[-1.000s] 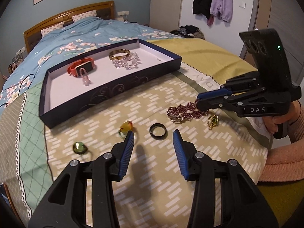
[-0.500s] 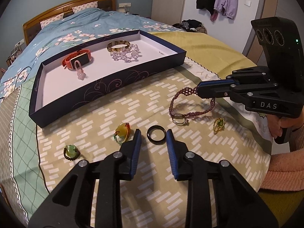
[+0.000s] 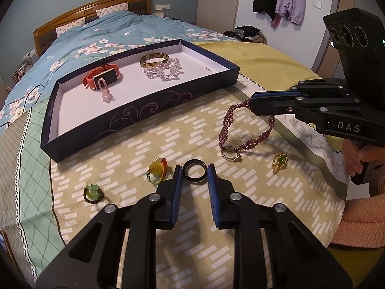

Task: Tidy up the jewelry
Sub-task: 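Close the left tool on the black ring while the right tool carries the bracelet toward the box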

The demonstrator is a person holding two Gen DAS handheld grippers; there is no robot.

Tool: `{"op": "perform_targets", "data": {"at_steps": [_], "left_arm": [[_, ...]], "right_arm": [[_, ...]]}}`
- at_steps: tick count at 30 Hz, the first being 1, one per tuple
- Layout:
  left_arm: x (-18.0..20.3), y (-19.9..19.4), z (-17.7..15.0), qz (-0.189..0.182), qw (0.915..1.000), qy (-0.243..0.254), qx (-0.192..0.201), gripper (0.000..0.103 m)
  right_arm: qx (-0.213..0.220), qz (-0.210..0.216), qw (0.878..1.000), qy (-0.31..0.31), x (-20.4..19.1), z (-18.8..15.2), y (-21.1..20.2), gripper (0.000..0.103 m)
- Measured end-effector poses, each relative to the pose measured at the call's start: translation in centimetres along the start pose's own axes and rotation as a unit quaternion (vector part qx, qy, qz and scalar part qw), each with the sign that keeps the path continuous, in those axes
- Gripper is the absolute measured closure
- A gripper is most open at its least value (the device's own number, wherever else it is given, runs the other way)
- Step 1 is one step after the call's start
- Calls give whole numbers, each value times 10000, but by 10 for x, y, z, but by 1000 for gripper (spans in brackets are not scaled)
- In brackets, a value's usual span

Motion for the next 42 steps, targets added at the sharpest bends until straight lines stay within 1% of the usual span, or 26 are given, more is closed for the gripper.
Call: {"op": "perform_targets", "data": {"at_steps": [9, 26, 42], "left_arm": [[-1, -10, 1, 138, 9998, -61, 136, 82], [-11, -34, 8, 228, 9983, -228, 483, 82], [-46, -53, 35, 427, 9934, -586, 885, 82]], "right_arm": [[83, -15, 10000, -33, -1, 7, -2, 101], [298, -31, 9995, -117, -2, 24, -9, 101], [584, -59, 9981, -165, 5, 61, -14, 101]]}}
Point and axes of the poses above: each gripper's, at about its wrist camera, not at the fingertips, and y roughly the way its jaws point, x to its right, z to its top, the point moved 1 cm from there along y, roughly the way its jaws point, and after that the axes turned 12 degrees about -x, right-handed, at the moved point
